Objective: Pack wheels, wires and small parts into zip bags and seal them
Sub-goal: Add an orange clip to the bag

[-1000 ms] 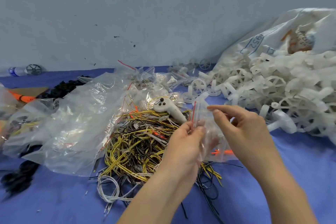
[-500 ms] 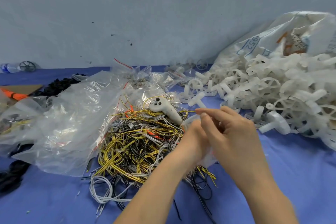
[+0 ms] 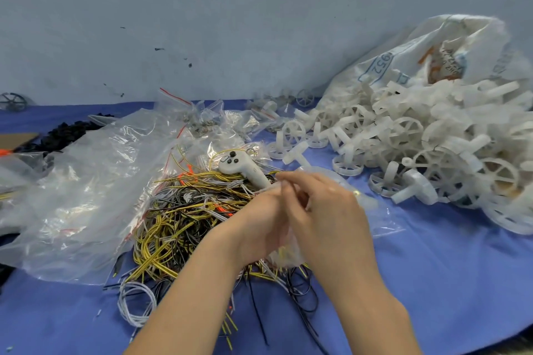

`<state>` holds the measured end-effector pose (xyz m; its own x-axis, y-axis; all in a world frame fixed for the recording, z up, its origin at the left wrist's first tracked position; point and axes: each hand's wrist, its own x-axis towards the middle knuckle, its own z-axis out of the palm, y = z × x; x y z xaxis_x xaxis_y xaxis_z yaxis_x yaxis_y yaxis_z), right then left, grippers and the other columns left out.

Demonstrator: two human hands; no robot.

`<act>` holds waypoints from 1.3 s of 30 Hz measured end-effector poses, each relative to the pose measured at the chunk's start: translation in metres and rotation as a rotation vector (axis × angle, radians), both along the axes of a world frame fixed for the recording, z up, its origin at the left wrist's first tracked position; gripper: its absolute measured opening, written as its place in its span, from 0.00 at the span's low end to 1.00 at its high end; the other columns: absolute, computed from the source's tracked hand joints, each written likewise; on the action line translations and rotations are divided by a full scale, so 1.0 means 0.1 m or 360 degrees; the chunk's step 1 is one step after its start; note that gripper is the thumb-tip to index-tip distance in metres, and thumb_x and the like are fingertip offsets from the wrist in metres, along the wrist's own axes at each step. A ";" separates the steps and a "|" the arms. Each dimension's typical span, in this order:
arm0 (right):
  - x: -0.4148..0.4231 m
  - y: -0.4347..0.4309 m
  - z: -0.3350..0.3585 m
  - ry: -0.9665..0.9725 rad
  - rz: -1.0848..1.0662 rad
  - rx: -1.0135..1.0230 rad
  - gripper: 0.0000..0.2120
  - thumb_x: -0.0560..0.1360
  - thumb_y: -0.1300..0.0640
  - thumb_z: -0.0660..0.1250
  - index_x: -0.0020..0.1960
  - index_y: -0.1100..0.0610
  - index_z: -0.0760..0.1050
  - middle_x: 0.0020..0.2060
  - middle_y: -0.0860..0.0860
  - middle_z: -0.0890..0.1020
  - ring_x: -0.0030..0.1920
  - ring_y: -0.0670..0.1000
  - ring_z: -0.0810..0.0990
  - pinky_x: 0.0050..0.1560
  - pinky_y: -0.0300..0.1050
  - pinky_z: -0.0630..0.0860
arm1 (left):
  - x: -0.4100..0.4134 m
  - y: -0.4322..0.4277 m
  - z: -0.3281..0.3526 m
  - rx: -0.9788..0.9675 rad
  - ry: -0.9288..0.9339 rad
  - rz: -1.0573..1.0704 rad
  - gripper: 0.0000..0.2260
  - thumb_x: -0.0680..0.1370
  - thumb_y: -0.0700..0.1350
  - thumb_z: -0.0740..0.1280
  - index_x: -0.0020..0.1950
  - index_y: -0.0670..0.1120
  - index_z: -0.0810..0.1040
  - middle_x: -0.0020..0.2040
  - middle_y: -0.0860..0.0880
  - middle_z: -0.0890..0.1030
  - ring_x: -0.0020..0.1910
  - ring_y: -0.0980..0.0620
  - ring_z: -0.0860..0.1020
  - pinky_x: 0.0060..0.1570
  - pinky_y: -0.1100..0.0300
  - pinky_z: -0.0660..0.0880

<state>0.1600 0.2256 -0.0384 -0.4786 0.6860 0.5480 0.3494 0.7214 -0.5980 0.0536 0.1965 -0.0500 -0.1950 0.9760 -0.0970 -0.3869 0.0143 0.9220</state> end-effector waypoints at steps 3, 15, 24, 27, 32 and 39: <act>0.02 0.05 -0.03 0.0001 -0.0068 -0.0042 0.11 0.79 0.46 0.62 0.57 0.41 0.81 0.46 0.44 0.78 0.45 0.50 0.78 0.45 0.51 0.75 | -0.07 -0.12 -0.01 -0.0141 0.0249 -0.0050 0.23 0.76 0.29 0.56 0.51 0.51 0.84 0.50 0.50 0.84 0.48 0.51 0.79 0.41 0.59 0.79; -0.36 0.03 -0.12 -0.0098 -0.0081 -0.0063 0.10 0.80 0.50 0.63 0.57 0.47 0.82 0.49 0.50 0.81 0.50 0.56 0.79 0.45 0.49 0.71 | -0.69 -1.28 0.19 0.0125 0.0652 0.0721 0.18 0.79 0.33 0.58 0.52 0.49 0.84 0.50 0.46 0.85 0.42 0.49 0.83 0.37 0.60 0.79; -0.48 0.05 -0.12 -0.0039 -0.0094 -0.0050 0.11 0.77 0.55 0.63 0.56 0.47 0.81 0.46 0.50 0.77 0.45 0.58 0.76 0.43 0.49 0.68 | -1.68 -2.60 -0.24 -0.0999 0.1723 0.2139 0.12 0.78 0.37 0.57 0.56 0.47 0.74 0.56 0.46 0.79 0.53 0.45 0.74 0.45 0.55 0.71; -0.51 0.05 -0.13 -0.0074 -0.0114 -0.0033 0.11 0.77 0.54 0.63 0.56 0.47 0.82 0.46 0.52 0.78 0.47 0.60 0.77 0.44 0.51 0.71 | -1.76 -2.79 -0.51 -0.1514 0.1870 0.1801 0.15 0.79 0.41 0.59 0.66 0.43 0.70 0.65 0.39 0.71 0.64 0.38 0.67 0.60 0.46 0.66; -0.55 0.01 -0.15 -0.0138 -0.0096 -0.0028 0.12 0.76 0.53 0.62 0.55 0.47 0.81 0.43 0.49 0.75 0.44 0.57 0.74 0.43 0.50 0.69 | -1.74 -2.82 -0.65 -0.1955 0.2157 0.1308 0.23 0.82 0.56 0.56 0.74 0.47 0.62 0.70 0.41 0.67 0.67 0.39 0.65 0.63 0.45 0.64; -0.51 -0.06 -0.16 -0.0212 -0.0049 -0.0035 0.12 0.78 0.52 0.62 0.57 0.48 0.81 0.45 0.49 0.76 0.46 0.56 0.76 0.43 0.50 0.70 | -1.73 -2.67 -0.58 -0.1899 0.2269 0.1418 0.16 0.82 0.52 0.56 0.65 0.44 0.71 0.60 0.40 0.73 0.61 0.38 0.69 0.55 0.45 0.69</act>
